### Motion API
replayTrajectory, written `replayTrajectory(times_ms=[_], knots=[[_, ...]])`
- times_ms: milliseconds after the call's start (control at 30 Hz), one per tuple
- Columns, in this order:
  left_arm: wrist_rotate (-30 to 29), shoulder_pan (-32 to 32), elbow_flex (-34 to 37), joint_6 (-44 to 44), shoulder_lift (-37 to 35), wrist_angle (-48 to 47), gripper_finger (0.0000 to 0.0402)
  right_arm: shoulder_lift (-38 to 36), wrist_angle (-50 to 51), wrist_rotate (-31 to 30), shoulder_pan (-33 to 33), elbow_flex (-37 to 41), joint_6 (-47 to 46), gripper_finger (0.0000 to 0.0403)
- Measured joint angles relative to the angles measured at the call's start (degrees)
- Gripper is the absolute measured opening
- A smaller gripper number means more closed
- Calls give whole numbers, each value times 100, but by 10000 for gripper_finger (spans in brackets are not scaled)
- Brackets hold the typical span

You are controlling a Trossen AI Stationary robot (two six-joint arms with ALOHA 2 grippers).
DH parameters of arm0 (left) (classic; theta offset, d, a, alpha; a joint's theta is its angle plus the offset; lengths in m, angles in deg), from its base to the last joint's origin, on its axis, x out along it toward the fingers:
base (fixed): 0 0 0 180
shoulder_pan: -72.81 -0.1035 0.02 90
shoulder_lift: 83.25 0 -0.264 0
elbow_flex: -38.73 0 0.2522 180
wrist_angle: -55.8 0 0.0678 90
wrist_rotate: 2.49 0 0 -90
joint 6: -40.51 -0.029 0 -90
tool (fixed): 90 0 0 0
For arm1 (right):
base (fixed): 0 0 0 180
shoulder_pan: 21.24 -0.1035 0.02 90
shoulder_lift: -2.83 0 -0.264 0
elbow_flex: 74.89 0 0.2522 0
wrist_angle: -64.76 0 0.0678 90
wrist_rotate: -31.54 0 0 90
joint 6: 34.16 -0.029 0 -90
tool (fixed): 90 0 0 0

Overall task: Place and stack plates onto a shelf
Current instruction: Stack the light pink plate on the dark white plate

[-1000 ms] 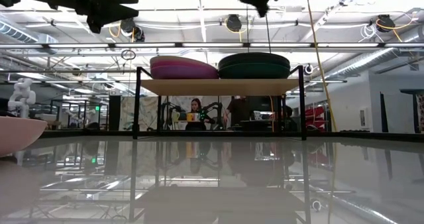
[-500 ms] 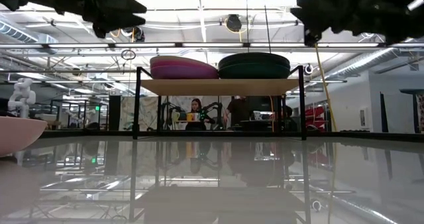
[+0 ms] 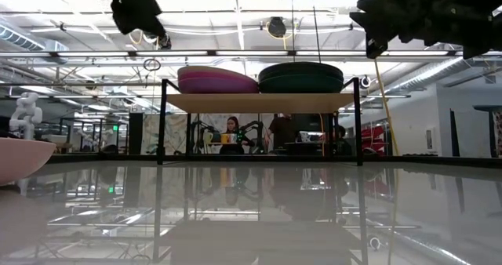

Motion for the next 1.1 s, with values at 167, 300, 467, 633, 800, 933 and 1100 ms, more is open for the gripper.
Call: replayTrajectory(times_ms=[167, 300, 467, 633, 800, 933, 1100], knots=[[1151, 146, -575, 170, 1045, -917, 200, 1, 21, 2, 0, 0, -43, 105], [1653, 454, -544, 148, 1757, -1015, 200, 1, 21, 5, 0, 0, -91, 105], [1682, 919, -504, 148, 2439, -1009, 200, 1, 38, 10, -7, 0, -192, 105], [1682, 1266, -504, 189, 2891, -884, 200, 1, 56, 11, -9, 0, -203, 105], [1381, 1389, -502, 142, 3171, -888, 199, 1, 55, 11, -9, -2, -205, 105], [1218, 1340, -502, 31, 3244, -905, 160, 1, 56, 11, -9, -2, -274, 105], [1402, 1233, -502, -74, 3244, -887, 31, 1, 97, 11, -9, -4, -335, 105]])
